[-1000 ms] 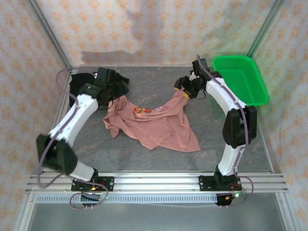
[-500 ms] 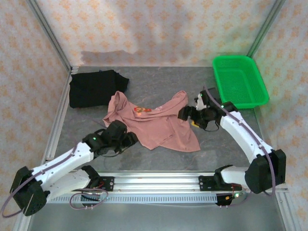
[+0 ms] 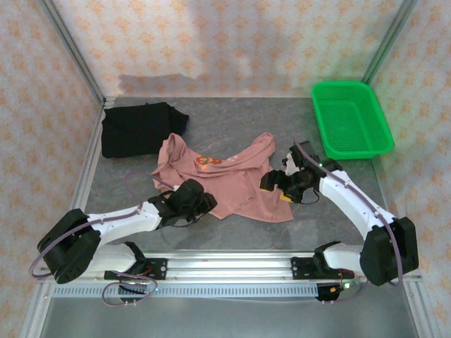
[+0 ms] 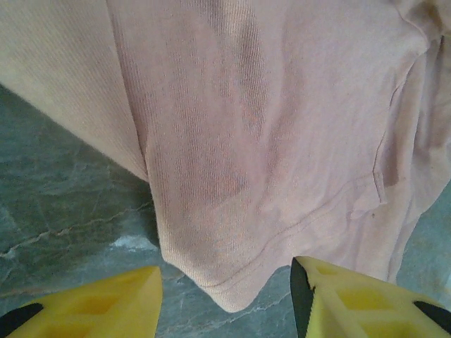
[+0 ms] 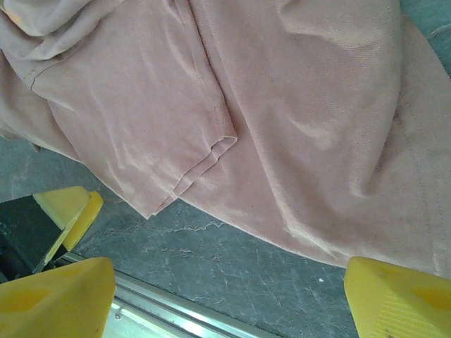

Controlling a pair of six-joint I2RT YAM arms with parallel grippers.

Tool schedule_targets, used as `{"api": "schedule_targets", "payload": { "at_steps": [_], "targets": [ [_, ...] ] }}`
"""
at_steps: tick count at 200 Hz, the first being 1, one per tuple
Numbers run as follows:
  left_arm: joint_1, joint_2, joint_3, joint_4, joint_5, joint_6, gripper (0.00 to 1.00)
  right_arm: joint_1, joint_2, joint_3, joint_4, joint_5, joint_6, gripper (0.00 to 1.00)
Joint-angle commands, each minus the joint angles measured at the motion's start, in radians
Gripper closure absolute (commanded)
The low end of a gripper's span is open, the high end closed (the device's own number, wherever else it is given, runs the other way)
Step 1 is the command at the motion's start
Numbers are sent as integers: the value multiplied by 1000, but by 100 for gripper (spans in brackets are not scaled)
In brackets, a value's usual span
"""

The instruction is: Fold and stack the t-shirts

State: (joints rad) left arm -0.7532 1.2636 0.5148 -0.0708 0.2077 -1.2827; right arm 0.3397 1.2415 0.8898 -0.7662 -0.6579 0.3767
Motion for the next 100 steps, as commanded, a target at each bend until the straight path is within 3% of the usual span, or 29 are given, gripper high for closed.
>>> {"api": "schedule_targets", "payload": {
  "at_steps": [1,58,100],
  "targets": [
    [-12,35,-3,56,-51,26,49,1,-32,-15,3,10,-6,15],
    [-15,108,26,14,-83,89,50,1,-48,-14,-4,13,-6,15],
    [-43,210,35,263,-46,67,50,2,-45,-19,13,16,3,15]
  ]
}}
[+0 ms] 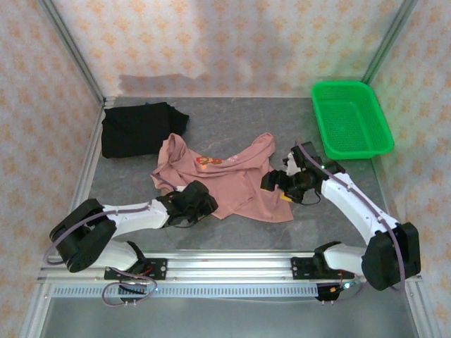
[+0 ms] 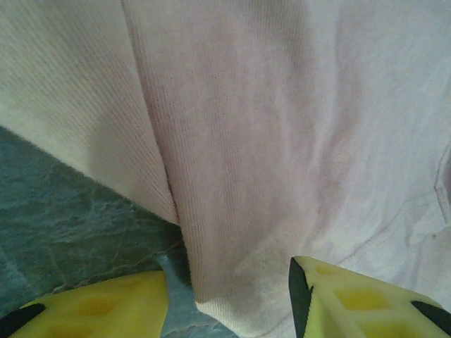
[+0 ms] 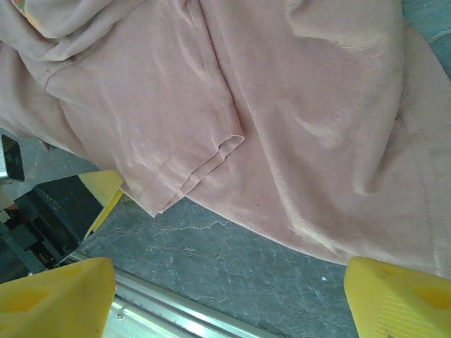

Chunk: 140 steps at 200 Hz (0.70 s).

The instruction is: Fold and stack the t-shirts

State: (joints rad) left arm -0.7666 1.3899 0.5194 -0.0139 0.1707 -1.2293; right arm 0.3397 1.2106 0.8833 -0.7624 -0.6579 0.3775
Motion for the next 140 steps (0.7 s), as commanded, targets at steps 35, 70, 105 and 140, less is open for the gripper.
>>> {"api": "schedule_targets", "payload": {
  "at_steps": [35,70,105,140],
  "targets": [
    [-72,150,55,335,56,31,51,-12,-16,-13,-12,30,-18,15],
    [-83,103,60,312,15,68,52,-30,-22,-39,-7,22,-20,15],
    [-83,103,115,285,24,111,52,-43,-20,-59,3,12,-22,15],
    [-84,133,150,233,66,125,55,-48,-21,-73,10,6,-25,16]
  ]
}}
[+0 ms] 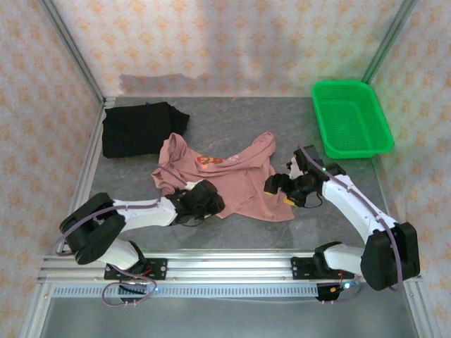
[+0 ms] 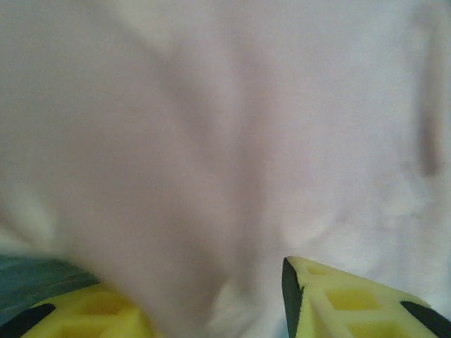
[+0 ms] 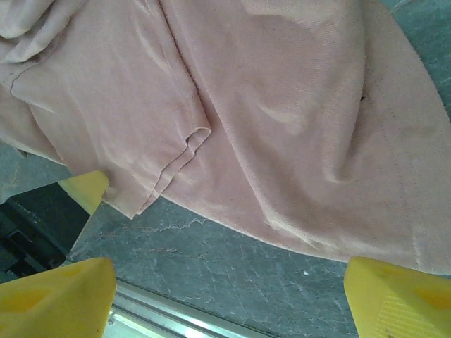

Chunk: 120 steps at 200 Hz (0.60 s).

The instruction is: Fold and stack the t-shirts

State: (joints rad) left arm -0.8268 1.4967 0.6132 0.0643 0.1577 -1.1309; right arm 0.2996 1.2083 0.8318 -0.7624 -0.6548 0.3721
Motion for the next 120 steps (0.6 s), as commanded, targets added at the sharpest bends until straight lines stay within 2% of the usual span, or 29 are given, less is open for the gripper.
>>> {"api": "schedule_targets", "payload": {
  "at_steps": [1,35,70,93,120],
  "targets": [
    [-24,26,57,153,79,28,55,-8,-18,-22,9,2,-20,15],
    [-24,17,48,121,80,29,59,-13,-19,-42,11,2,-19,16],
    [-24,-73,13,68,56,26,61,-30,-19,-41,-16,32,-29,16],
    [-24,-69,8,37,48,32,61,-37,-19,-49,-11,28,-29,16],
    [-23,-65,-19,104,18,-34,60,-39,-19,-46,-9,27,-29,16]
  ]
}}
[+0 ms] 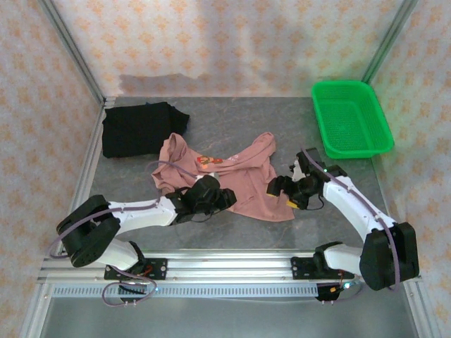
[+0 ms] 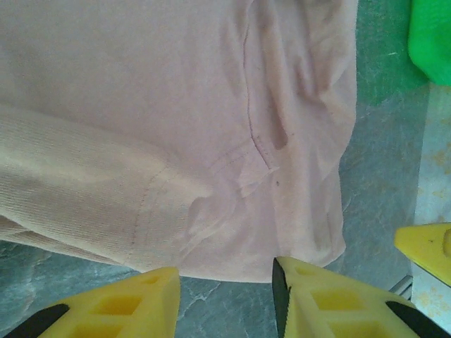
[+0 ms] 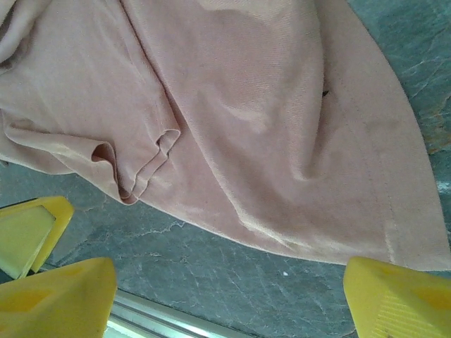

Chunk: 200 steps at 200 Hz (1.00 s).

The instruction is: Fold and stack the t-shirts

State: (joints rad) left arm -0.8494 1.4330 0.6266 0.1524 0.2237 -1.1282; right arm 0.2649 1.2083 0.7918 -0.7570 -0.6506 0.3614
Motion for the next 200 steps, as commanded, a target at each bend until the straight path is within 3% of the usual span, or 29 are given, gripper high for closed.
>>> {"api": "schedule_targets", "payload": {
  "at_steps": [1,100,200],
  "targets": [
    [-1,-1,-32,17,-49,-39,60,-4,-18,-6,-14,22,-19,16],
    [-1,163,349,-518,-5,-70,57,-7,-56,-20,-24,37,-18,16],
    [7,330,525,-652,-37,-69,57,-7,-108,-42,-22,32,0,16]
  ]
}}
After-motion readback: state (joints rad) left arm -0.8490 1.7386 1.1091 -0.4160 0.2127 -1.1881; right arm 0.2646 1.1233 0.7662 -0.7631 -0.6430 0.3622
